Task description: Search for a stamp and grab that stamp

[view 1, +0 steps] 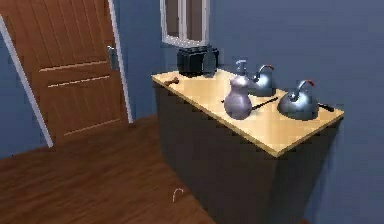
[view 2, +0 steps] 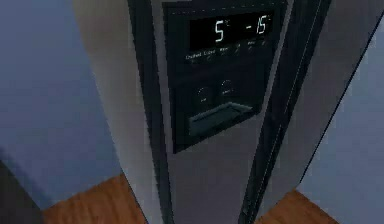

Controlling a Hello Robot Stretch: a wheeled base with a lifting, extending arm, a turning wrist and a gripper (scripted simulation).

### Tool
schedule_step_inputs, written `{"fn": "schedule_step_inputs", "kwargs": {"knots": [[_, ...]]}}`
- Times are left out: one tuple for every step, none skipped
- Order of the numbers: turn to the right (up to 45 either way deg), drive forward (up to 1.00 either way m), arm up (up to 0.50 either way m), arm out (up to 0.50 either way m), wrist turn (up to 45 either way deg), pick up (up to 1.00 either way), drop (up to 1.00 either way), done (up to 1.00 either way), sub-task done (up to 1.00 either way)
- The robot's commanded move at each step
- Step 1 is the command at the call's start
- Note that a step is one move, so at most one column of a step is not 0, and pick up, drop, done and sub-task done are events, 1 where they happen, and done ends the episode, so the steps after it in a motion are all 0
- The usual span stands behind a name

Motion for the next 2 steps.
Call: {"fn": "schedule_step_inputs", "kwargs": {"knots": [[0.0, 0.55, 0.00, 0.00, 0.0, 0.00, 0.00, 0.00, 0.00], [-45.0, 0.00, 0.00, 0.00, 0.0, 0.00, 0.00, 0.00, 0.00]]}}
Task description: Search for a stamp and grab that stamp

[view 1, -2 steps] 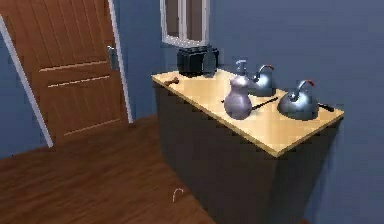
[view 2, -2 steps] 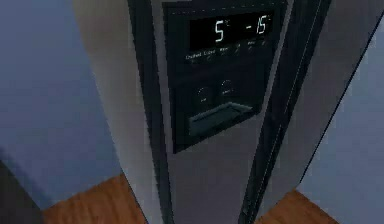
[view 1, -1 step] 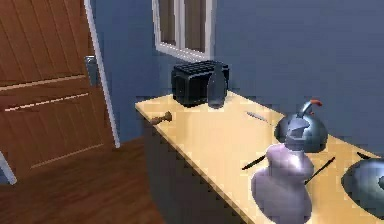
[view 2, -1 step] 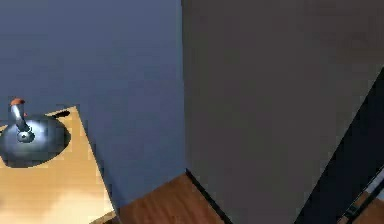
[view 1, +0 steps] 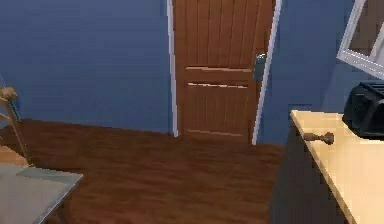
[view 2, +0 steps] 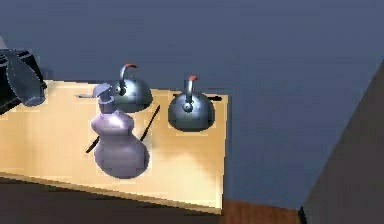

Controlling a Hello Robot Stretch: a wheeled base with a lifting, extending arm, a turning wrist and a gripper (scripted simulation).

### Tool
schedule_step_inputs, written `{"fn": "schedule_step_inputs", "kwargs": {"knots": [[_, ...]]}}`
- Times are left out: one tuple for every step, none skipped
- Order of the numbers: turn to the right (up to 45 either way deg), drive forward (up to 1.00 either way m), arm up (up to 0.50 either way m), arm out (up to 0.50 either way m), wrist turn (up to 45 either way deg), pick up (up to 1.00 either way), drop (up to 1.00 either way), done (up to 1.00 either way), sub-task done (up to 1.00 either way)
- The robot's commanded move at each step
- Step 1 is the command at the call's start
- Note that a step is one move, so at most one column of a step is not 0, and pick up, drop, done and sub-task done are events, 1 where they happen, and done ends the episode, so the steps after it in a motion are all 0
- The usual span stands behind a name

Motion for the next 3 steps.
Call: {"fn": "schedule_step_inputs", "kwargs": {"knots": [[-45.0, 0.00, 0.00, 0.00, 0.0, 0.00, 0.00, 0.00, 0.00], [-6.0, 0.00, 0.00, 0.00, 0.0, 0.00, 0.00, 0.00, 0.00], [45.0, 0.00, 0.00, 0.00, 0.0, 0.00, 0.00, 0.00, 0.00]]}}
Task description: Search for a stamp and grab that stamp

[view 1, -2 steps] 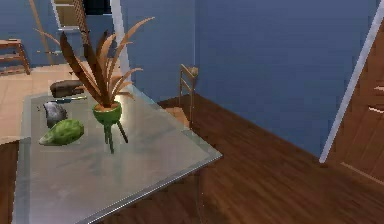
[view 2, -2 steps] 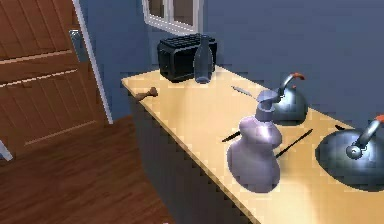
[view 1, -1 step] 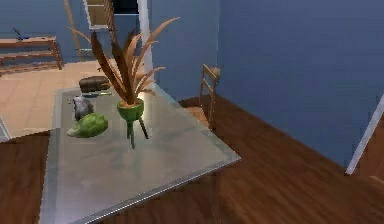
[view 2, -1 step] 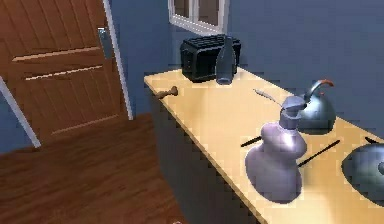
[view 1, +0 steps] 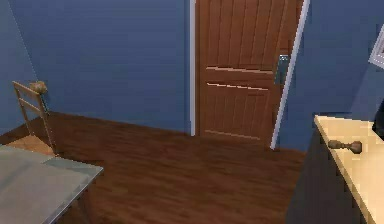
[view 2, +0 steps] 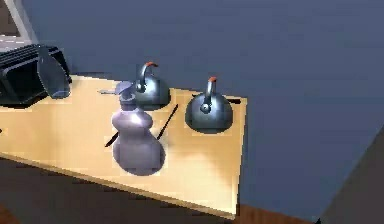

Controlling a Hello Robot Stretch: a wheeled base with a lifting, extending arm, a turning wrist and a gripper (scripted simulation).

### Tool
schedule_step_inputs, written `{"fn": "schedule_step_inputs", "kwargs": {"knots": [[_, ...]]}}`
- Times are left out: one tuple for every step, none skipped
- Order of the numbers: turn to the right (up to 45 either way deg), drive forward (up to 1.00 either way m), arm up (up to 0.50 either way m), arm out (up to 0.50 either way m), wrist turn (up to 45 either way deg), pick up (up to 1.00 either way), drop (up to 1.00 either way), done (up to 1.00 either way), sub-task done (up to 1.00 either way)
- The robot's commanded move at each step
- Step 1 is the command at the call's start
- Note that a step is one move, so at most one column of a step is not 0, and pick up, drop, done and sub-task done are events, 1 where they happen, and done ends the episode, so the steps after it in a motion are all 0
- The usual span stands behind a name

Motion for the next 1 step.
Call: {"fn": "schedule_step_inputs", "kwargs": {"knots": [[18.0, 0.00, 0.00, 0.00, 0.0, 0.00, 0.00, 0.00, 0.00]]}}
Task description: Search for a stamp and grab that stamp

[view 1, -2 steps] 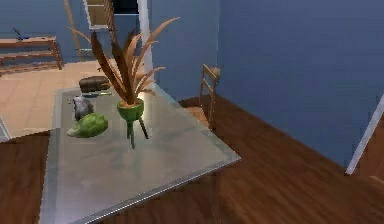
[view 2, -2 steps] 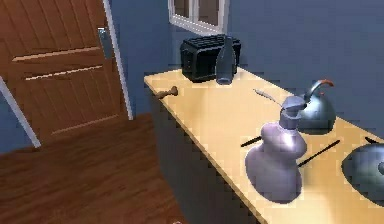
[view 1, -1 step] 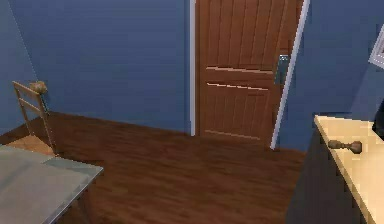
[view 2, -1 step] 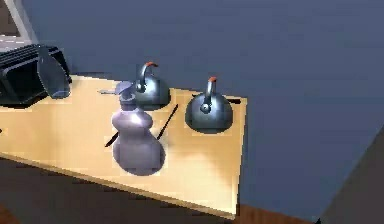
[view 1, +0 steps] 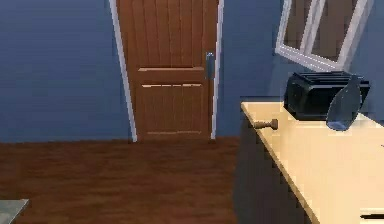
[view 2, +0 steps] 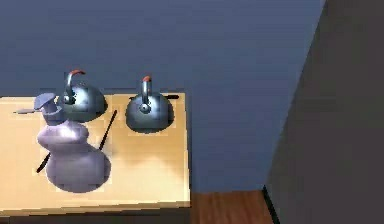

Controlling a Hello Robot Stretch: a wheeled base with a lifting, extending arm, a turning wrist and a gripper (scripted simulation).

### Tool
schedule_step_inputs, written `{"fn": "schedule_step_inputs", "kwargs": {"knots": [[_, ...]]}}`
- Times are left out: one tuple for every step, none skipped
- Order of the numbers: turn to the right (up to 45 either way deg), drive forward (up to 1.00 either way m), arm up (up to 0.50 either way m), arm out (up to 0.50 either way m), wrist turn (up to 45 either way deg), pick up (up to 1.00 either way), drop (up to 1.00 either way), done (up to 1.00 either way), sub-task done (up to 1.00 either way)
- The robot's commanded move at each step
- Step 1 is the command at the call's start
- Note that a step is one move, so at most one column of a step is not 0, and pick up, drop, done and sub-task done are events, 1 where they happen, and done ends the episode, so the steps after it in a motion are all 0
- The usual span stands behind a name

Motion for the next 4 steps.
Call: {"fn": "schedule_step_inputs", "kwargs": {"knots": [[0.0, 0.55, 0.00, 0.00, 0.0, 0.00, 0.00, 0.00, 0.00], [-33.0, 0.00, 0.00, 0.00, 0.0, 0.00, 0.00, 0.00, 0.00], [0.0, 0.00, 0.50, 0.00, 0.0, 0.00, 0.00, 0.00, 0.00], [0.0, 0.00, 0.38, 0.00, 0.0, 0.00, 0.00, 0.00, 0.00]]}}
